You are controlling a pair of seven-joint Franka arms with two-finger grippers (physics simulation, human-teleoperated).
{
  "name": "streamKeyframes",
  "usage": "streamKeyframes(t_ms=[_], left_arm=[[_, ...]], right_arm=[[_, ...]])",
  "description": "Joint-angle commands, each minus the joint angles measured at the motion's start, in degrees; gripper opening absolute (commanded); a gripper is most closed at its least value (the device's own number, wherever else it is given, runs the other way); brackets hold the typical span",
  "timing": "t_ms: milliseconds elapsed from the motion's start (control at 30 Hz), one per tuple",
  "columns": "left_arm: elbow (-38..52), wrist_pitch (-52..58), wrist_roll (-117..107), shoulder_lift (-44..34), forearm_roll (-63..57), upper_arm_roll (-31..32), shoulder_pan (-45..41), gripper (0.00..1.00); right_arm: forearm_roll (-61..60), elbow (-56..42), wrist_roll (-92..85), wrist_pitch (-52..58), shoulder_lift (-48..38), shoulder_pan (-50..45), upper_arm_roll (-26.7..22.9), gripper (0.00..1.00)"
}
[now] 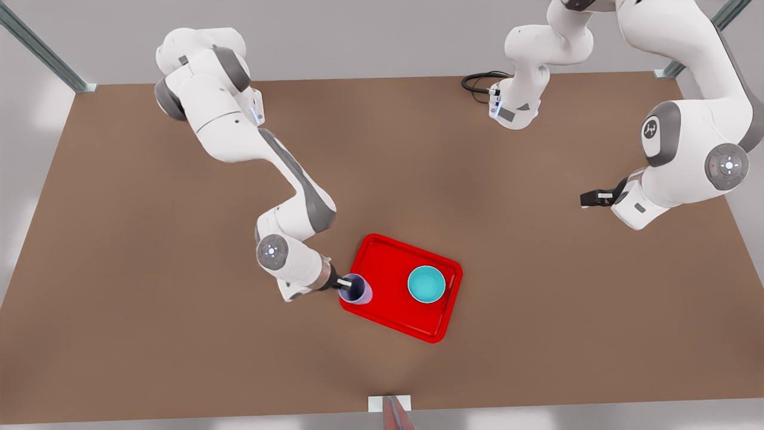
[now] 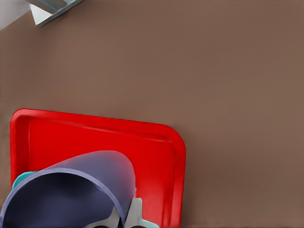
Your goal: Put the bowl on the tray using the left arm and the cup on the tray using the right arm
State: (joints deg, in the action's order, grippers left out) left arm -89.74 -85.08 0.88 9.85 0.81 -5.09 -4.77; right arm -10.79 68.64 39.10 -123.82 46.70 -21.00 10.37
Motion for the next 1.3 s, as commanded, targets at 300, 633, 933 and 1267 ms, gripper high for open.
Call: streamKeyframes(t_ms=[300,633,933,1267], left_arm=[[0.0,-0.1,0.0,0.1,0.0,0.0,0.0,1.00],[0.0,-0.1,0.0,0.2,0.1,0.0,0.0,1.00],[0.2,-0.1,0.0,0.1,0.1,0.0,0.0,1.00],[0.1,-0.3,0.0,0.2,0.0,0.0,0.0,1.00]], right_arm=[[0.3,0.0,-0.3,-3.4,3.6,-3.9,0.1,0.21],[1.7,0.9,-1.7,-4.4,5.2,-5.2,0.1,0.21],[2.6,1.2,-3.1,-6.5,5.6,-6.0,0.0,1.00],[2.5,1.1,-2.2,-6.3,4.8,-8.4,0.0,1.00]])
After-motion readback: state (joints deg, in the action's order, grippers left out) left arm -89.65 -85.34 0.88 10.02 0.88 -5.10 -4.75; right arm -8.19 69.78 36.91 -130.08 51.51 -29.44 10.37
